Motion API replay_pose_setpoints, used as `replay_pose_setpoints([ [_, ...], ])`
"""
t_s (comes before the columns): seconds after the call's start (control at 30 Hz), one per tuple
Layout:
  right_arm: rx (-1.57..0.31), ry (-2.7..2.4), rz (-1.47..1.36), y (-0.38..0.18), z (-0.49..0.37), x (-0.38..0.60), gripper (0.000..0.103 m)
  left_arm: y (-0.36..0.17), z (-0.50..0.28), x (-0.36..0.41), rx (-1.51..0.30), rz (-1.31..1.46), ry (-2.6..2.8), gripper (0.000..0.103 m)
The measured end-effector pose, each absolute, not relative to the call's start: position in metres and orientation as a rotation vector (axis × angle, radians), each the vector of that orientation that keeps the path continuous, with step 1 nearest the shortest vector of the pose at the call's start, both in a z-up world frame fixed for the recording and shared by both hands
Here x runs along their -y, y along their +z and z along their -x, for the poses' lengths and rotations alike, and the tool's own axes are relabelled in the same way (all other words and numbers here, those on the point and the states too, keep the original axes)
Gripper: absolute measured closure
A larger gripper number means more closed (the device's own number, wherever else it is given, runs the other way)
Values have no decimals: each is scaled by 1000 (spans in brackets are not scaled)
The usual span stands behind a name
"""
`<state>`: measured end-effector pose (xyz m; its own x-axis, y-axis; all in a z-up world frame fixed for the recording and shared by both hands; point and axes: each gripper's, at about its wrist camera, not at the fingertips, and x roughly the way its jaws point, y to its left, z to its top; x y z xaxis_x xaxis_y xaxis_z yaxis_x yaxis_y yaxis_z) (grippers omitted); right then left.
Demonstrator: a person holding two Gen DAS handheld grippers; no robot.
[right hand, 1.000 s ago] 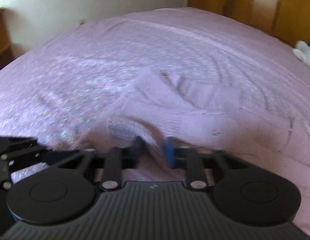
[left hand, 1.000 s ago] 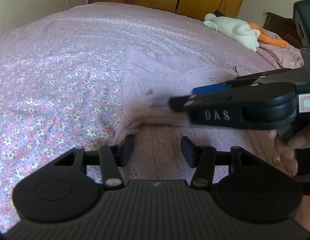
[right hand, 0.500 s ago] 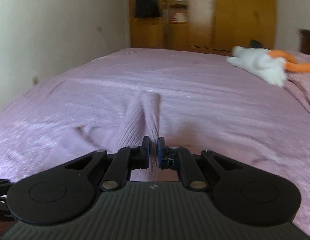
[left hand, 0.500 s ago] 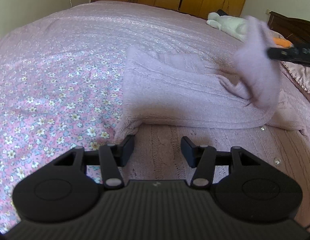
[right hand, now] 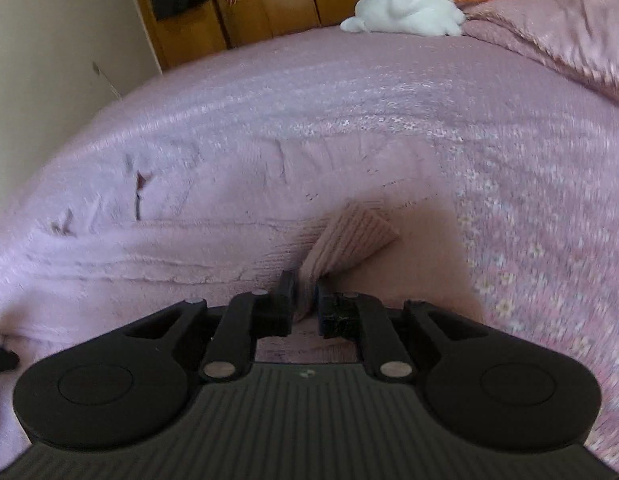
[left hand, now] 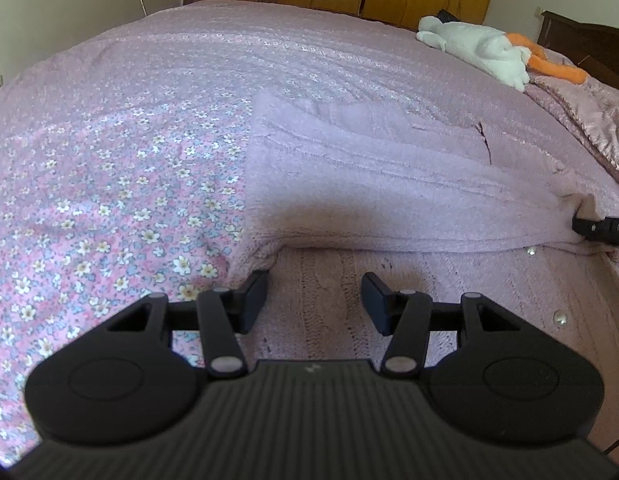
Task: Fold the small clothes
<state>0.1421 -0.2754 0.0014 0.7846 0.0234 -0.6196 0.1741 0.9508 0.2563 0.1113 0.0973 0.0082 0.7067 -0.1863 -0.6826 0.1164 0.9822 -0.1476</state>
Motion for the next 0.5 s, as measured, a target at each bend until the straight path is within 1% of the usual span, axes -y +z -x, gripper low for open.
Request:
replay_pose_setpoints([
  [0.07,-662,-86,-344,7,-138,279,60,8,-111,-97,-770,90,-169,48],
  [0.13,-640,-97,-342,17,-132,279,52,9,-111,-97,-771,87,-167,48],
  [0.33,-537,-160,-214,44,-120,270,51,9,-109,-94,-768,64,-157,48],
  [0.4,-557,-177,-195,43,-128,272,51,9,-110,-92,-769,59,-155,47],
  [0.5,-621,-239,-262,30,-139,284,51,8,-110,-92,-771,56,-152,47],
])
